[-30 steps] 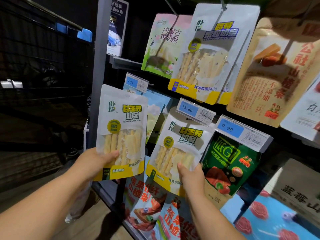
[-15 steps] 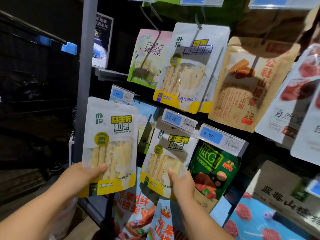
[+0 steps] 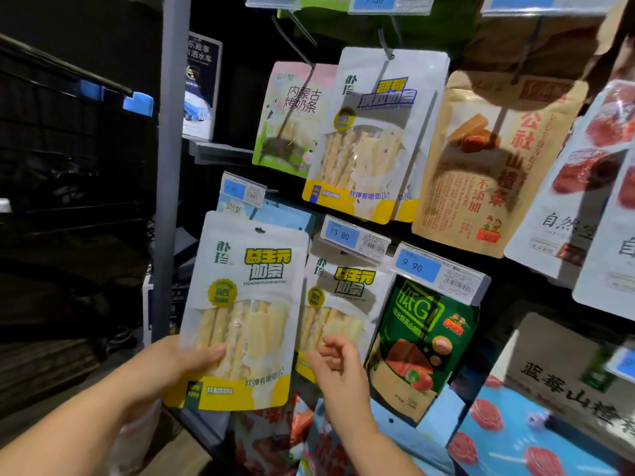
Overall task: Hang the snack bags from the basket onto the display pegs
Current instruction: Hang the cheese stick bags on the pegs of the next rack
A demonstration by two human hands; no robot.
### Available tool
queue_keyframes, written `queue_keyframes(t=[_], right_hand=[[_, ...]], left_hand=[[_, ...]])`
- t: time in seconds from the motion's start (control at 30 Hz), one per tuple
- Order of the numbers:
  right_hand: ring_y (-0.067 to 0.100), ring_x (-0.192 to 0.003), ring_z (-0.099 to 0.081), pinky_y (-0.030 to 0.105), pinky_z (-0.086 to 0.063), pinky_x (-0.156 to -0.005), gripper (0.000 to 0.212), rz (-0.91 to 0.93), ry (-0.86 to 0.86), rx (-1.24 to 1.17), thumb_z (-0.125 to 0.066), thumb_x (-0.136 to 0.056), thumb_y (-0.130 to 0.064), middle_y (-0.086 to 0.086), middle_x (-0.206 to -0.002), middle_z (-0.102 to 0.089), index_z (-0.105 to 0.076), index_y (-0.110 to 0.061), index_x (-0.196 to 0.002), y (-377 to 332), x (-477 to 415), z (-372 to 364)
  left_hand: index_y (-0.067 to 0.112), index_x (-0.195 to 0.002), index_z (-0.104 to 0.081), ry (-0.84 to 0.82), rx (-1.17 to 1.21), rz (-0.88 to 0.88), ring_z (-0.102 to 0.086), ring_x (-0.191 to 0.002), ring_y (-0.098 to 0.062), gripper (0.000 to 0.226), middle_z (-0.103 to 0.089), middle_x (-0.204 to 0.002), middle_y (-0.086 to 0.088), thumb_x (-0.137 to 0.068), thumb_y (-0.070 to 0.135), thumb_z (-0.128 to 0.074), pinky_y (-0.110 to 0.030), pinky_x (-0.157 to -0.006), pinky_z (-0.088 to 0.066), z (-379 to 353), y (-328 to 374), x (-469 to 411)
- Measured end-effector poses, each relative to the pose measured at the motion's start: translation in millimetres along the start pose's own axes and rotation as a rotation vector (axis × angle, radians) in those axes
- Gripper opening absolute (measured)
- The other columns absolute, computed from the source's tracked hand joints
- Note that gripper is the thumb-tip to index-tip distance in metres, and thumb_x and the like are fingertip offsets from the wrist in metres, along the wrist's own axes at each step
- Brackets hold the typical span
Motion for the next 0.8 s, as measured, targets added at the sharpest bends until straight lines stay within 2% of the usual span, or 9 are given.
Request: queue_keyframes(t=[0.07,0.13,0.2,0.33,0.4,0.5,0.6,0.7,0.8], right_hand=[[0.003,-0.091,-0.067,0.016,-0.050,-0.075,0.049,-0.151,-0.234,-0.153,-0.075,-0.080,-0.043,-0.006,-0.105,-0.067,-0.051,-0.027,-0.119,-1.6,8.5,-27.3],[0.006,-0.091,-0.072,0.020,-0.054,-0.073,0.040,-0.214,-0.346,-0.296,-0.070,-0.090,-0.016,-0.005,-0.104,-0.075,-0.052,-0.019,-0.125,-1.3,15.1,-44.1],[0.016,-0.097,-0.073,0.028,-0.058,-0.077,0.040,-0.228,-0.366,-0.344,-0.068,-0.089,-0.002,-0.002,-0.105,-0.076,-0.056,-0.016,-0.125,2.1,18.7,-51.5],[0.023,-0.106,-0.070,0.048,-0.053,-0.098,0.049,-0.211,-0.269,-0.352,-0.077,-0.078,-0.012,0.002,-0.112,-0.075,-0.061,-0.019,-0.123,16.1,19.2,-50.4],[0.025,-0.110,-0.069,0.052,-0.049,-0.102,0.056,-0.202,-0.198,-0.372,-0.079,-0.070,-0.019,0.003,-0.115,-0.074,-0.061,-0.021,-0.124,22.0,20.3,-44.5],[0.024,-0.109,-0.069,0.052,-0.050,-0.101,0.059,-0.190,-0.071,-0.373,-0.078,-0.067,-0.023,0.000,-0.114,-0.074,-0.062,-0.023,-0.124,28.5,20.8,-29.6],[0.017,-0.110,-0.068,0.049,-0.050,-0.102,0.058,-0.151,-0.001,-0.314,-0.080,-0.071,-0.028,-0.008,-0.116,-0.073,-0.061,-0.028,-0.126,24.5,20.6,-14.6],[0.011,-0.104,-0.069,0.042,-0.053,-0.098,0.042,-0.109,0.050,-0.251,-0.076,-0.086,-0.013,-0.009,-0.112,-0.074,-0.062,-0.025,-0.124,20.0,14.8,0.9],[0.010,-0.103,-0.069,0.038,-0.053,-0.096,0.035,-0.089,0.078,-0.218,-0.072,-0.088,-0.009,-0.008,-0.110,-0.074,-0.063,-0.028,-0.116,16.1,9.1,11.3]], left_hand=[[0.005,-0.108,-0.071,-0.061,-0.002,0.016,-0.072,-0.096,-0.032,0.099,-0.074,-0.104,-0.016,-0.026,0.056,-0.094,-0.041,-0.084,-0.055,-4.1,-3.6,0.7],[0.004,-0.111,-0.071,-0.107,-0.007,0.028,-0.070,-0.100,-0.033,0.102,-0.073,-0.107,-0.017,-0.025,0.056,-0.095,-0.047,-0.095,-0.051,-7.5,-7.1,0.8],[0.005,-0.114,-0.069,-0.152,-0.018,0.043,-0.069,-0.104,-0.034,0.100,-0.072,-0.110,-0.017,-0.030,0.053,-0.095,-0.049,-0.100,-0.049,-12.8,-11.1,-0.1],[0.006,-0.116,-0.067,-0.221,-0.074,0.051,-0.070,-0.103,-0.030,0.101,-0.073,-0.109,-0.014,-0.032,0.053,-0.095,-0.041,-0.093,-0.054,-24.8,-16.0,-4.2],[0.008,-0.115,-0.067,-0.208,-0.113,0.059,-0.071,-0.101,-0.027,0.086,-0.074,-0.106,-0.010,-0.044,0.048,-0.093,-0.042,-0.093,-0.054,-29.4,-18.4,-11.9],[0.013,-0.114,-0.069,-0.182,-0.158,0.024,-0.070,-0.101,-0.027,0.060,-0.075,-0.106,-0.007,-0.063,0.042,-0.083,-0.051,-0.099,-0.050,-41.4,-18.0,-24.8],[0.015,-0.116,-0.068,-0.153,-0.162,-0.015,-0.071,-0.099,-0.021,0.045,-0.075,-0.105,-0.001,-0.078,0.034,-0.081,-0.036,-0.093,-0.055,-55.9,-14.8,-37.1],[0.021,-0.114,-0.068,-0.128,-0.176,-0.026,-0.071,-0.098,-0.017,0.048,-0.075,-0.104,0.004,-0.074,0.044,-0.079,-0.040,-0.096,-0.053,-66.2,-14.1,-49.2],[0.021,-0.112,-0.068,-0.102,-0.180,-0.028,-0.071,-0.095,-0.015,0.037,-0.076,-0.101,0.004,-0.081,0.038,-0.077,-0.039,-0.094,-0.053,-72.3,-16.2,-61.4]])
Point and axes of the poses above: each hand's wrist, its own x-axis away from the middle knuckle, its own z-axis out of the back of the hand, y = z × x, the point moved 8 cm from there along -x, towards the middle knuckle
